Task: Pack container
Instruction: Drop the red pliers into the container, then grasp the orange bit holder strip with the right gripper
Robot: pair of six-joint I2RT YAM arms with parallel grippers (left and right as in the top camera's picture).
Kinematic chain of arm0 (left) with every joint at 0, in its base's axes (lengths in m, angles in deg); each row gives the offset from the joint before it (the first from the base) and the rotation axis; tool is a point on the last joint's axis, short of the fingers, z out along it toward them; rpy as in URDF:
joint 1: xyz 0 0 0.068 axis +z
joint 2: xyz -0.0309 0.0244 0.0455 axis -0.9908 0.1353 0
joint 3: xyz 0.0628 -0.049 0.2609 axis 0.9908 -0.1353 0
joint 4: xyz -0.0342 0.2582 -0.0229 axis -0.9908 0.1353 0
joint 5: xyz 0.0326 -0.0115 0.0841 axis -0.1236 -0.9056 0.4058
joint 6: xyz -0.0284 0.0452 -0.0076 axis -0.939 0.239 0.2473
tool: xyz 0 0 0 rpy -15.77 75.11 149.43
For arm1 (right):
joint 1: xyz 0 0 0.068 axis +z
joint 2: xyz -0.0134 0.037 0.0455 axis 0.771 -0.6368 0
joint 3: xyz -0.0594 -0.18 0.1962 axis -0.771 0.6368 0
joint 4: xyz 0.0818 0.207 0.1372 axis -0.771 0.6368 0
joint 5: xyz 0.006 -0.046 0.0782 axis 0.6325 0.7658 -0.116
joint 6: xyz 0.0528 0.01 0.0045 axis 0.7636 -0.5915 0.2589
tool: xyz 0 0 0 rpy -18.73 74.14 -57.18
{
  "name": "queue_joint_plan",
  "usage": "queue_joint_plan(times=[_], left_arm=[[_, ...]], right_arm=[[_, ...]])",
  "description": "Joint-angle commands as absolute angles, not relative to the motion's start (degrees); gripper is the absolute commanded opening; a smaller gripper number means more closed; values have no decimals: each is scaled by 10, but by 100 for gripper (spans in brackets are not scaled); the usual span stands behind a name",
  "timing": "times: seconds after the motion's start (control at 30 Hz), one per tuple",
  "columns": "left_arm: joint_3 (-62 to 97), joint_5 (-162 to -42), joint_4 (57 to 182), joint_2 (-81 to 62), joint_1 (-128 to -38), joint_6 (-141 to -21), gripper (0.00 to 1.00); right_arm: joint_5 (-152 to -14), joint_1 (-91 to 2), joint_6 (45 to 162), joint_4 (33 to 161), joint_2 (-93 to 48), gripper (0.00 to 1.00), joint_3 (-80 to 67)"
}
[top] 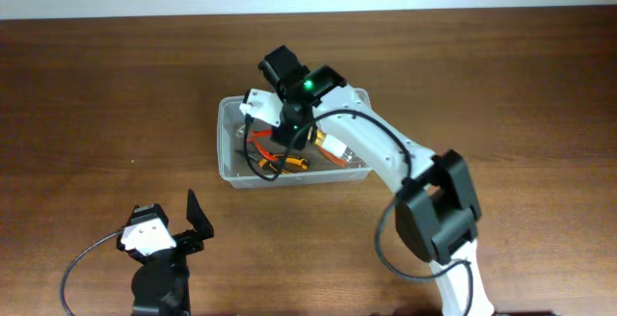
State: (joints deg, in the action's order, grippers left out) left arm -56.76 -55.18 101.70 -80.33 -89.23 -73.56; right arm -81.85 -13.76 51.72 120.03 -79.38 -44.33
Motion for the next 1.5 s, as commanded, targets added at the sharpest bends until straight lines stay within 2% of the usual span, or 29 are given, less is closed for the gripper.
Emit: queue_joint_plan(times=[0.0, 0.03, 0.07, 0.1, 0.23, 0.4, 0.53, 0.63, 0.87, 1.07, 1.2, 1.47], left_arm=[[-570, -550, 1017, -806, -895, -731, 99], [-570, -550, 1017, -806, -895, -731, 99], [-570, -550, 1017, -806, -895, -731, 99], [-570, -550, 1017, -806, -895, -731, 99], [-570, -550, 1017, -806, -895, -731, 99], [-570, -550, 1017, -806, -895, -731, 99], [-570, -550, 1017, -806, -895, -731, 99], [-570, -550, 1017, -806, -895, -731, 99], [-570, -550, 1017, -806, -895, -731, 99], [-570, -550, 1017, -806, -895, -731, 99], [-570, -550, 1017, -806, -895, -731, 99], [-570, -550, 1017, -806, -895, -731, 99]], right_arm=[[-820, -137, 498, 1192, -798, 12, -448], [-819, -134, 498, 1192, -798, 33, -448], [-817, -133, 505, 1192, -796, 90, -450], [-805, -132, 540, 1192, -791, 99, -457], [-737, -136, 712, 1233, -757, 99, -525], [-723, -164, 724, 1311, -712, 99, -615], [-725, -221, 769, 1348, -684, 99, -657], [-729, -281, 822, 1360, -680, 99, -660], [-738, -414, 1045, 1387, -717, 99, -582], [-849, -440, 1049, 1303, -757, 95, -423], [-943, -422, 984, 1242, -762, 91, -355], [-918, -396, 948, 1232, -762, 91, -345]])
